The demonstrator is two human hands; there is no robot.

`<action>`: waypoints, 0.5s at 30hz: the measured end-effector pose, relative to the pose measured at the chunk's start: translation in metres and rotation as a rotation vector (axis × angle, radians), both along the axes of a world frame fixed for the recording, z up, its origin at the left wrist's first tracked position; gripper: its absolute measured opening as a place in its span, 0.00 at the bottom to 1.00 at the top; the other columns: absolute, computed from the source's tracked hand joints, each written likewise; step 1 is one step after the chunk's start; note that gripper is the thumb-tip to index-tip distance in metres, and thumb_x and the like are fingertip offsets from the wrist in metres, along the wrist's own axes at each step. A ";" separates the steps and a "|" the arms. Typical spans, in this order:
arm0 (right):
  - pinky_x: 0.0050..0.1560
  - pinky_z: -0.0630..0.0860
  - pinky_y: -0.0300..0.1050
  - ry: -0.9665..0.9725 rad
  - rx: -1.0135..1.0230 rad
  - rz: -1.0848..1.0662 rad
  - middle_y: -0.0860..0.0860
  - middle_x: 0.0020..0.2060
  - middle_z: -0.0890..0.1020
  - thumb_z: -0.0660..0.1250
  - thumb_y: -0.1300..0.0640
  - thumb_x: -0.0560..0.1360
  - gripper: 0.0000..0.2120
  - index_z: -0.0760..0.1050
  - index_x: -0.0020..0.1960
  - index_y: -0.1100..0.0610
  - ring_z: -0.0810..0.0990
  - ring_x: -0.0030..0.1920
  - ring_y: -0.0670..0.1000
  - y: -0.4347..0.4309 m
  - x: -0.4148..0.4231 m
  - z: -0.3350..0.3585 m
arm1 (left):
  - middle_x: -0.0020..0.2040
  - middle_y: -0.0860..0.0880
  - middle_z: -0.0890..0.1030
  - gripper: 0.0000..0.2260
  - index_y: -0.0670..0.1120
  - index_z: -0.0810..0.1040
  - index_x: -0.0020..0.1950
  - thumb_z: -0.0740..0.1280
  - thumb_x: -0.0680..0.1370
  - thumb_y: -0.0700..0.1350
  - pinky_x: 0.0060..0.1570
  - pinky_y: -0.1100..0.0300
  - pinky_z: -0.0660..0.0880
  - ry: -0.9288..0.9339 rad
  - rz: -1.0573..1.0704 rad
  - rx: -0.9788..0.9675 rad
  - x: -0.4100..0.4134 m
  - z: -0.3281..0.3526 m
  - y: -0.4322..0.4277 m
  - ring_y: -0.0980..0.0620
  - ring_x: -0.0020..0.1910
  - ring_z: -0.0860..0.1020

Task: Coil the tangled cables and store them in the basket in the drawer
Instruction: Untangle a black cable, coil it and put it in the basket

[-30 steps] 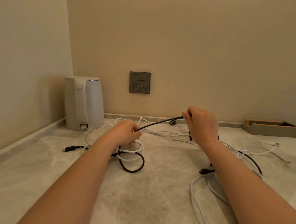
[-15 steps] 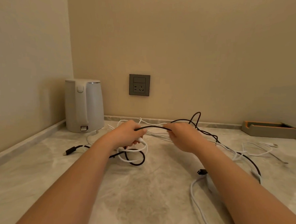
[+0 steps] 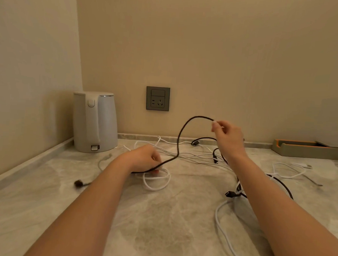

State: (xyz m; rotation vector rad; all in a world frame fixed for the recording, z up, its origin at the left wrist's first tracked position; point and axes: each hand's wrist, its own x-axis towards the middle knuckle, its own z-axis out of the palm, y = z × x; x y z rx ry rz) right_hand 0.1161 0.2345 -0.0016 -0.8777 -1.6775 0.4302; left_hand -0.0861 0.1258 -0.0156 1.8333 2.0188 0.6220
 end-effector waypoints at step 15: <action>0.45 0.70 0.48 -0.299 -0.210 -0.310 0.56 0.52 0.80 0.53 0.55 0.81 0.14 0.76 0.59 0.55 0.77 0.52 0.59 0.005 0.015 -0.015 | 0.46 0.48 0.82 0.14 0.47 0.80 0.41 0.59 0.82 0.47 0.47 0.60 0.73 -0.087 0.021 0.126 0.005 0.002 0.002 0.53 0.47 0.79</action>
